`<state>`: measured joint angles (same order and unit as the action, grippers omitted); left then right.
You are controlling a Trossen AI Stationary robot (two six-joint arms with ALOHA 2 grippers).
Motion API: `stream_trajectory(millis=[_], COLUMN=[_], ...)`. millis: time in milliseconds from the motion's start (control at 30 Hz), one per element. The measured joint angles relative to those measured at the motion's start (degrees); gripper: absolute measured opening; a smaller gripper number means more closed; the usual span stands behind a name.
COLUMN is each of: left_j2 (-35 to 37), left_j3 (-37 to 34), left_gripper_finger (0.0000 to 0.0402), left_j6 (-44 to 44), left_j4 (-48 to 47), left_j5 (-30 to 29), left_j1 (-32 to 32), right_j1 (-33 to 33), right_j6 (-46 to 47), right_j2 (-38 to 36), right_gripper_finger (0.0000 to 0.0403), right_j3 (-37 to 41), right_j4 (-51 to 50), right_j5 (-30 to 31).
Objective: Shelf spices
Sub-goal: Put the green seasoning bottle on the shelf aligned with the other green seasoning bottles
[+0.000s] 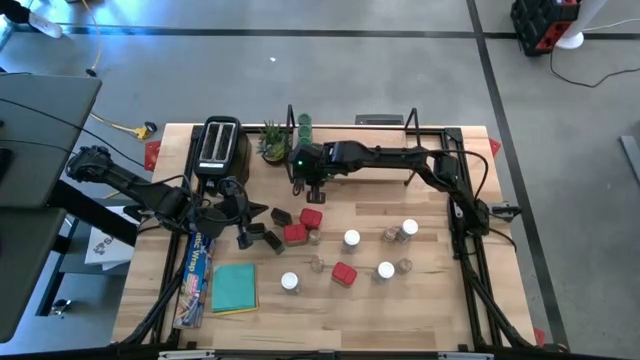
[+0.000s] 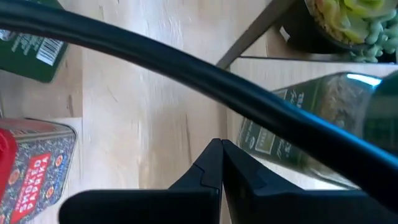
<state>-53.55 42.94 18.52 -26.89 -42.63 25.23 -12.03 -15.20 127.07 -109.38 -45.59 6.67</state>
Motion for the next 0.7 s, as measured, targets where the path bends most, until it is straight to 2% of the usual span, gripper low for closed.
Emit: stream_trajectory(millis=[467, 533, 700], left_j2=[-0.01, 0.0, -0.01], left_j3=[0.0, 0.0, -0.02], left_gripper_finger=[0.0003, 0.0003, 0.0003], left_j6=[0.33, 0.34, 0.39], left_j4=[-0.03, -0.13, -0.15], left_j5=[0.0, 0.0, 0.0], left_j1=[0.0, 0.0, 0.0], right_j1=[0.0, 0.13, 0.03], right_j6=[2.78, 2.2, 1.55], right_j2=[-0.8, -1.36, -1.95], right_gripper_finger=[0.0, 0.0, 0.0], right_j3=[0.01, 0.0, -0.07], right_j4=[-3.94, -3.84, 0.11], right_j5=[6.28, 4.69, -3.67])
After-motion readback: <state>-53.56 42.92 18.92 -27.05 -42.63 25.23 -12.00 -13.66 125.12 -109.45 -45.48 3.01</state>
